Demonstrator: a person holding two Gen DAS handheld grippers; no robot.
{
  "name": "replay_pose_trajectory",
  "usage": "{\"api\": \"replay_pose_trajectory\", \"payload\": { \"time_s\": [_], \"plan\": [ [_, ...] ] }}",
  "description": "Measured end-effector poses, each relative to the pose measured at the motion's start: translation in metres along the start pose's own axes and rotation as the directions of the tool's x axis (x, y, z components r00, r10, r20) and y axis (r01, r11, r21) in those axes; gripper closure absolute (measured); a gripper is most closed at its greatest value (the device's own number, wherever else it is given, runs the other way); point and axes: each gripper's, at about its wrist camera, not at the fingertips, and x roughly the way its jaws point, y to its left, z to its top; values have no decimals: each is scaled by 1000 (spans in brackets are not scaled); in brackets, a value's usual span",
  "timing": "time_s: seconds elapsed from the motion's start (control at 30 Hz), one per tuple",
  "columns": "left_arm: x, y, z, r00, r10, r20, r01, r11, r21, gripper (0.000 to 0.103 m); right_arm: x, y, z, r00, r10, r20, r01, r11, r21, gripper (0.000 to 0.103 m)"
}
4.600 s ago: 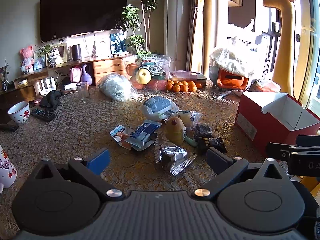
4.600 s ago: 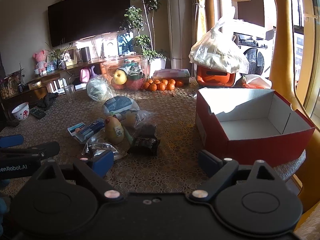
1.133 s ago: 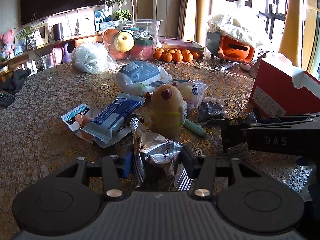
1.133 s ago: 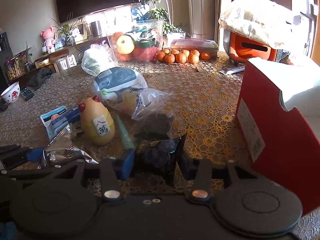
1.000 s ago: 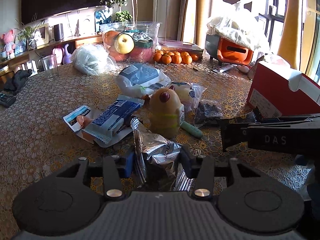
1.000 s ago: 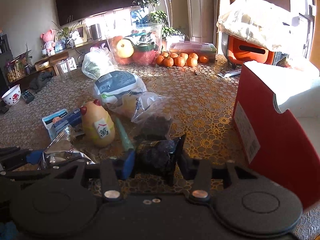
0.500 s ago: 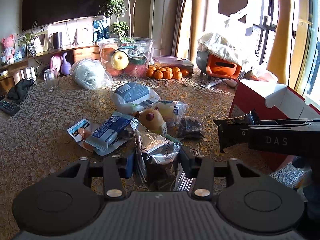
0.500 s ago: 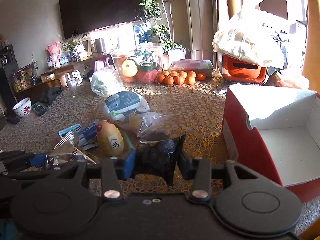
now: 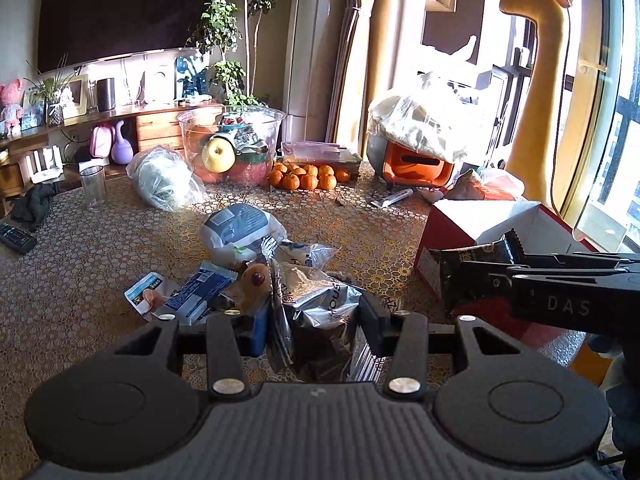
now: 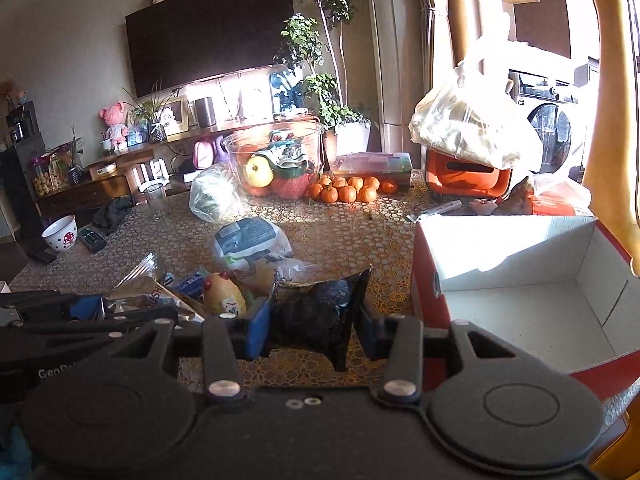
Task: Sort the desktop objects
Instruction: 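Lift and carry silver packet with left tool while right tool carries black packet to red box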
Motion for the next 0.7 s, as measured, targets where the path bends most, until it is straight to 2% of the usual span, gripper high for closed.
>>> {"api": "replay_pose_trajectory", "payload": {
  "time_s": [0.37, 0.7],
  "plan": [
    [-9, -32, 22, 999, -53, 9, 52, 998, 42, 58, -34, -38, 19, 998, -44, 42, 45, 999, -23, 58],
    [7, -70, 41, 995, -104, 4, 104, 990, 95, 58, -44, -86, 29, 994, -98, 41, 99, 995, -15, 58]
  ]
}}
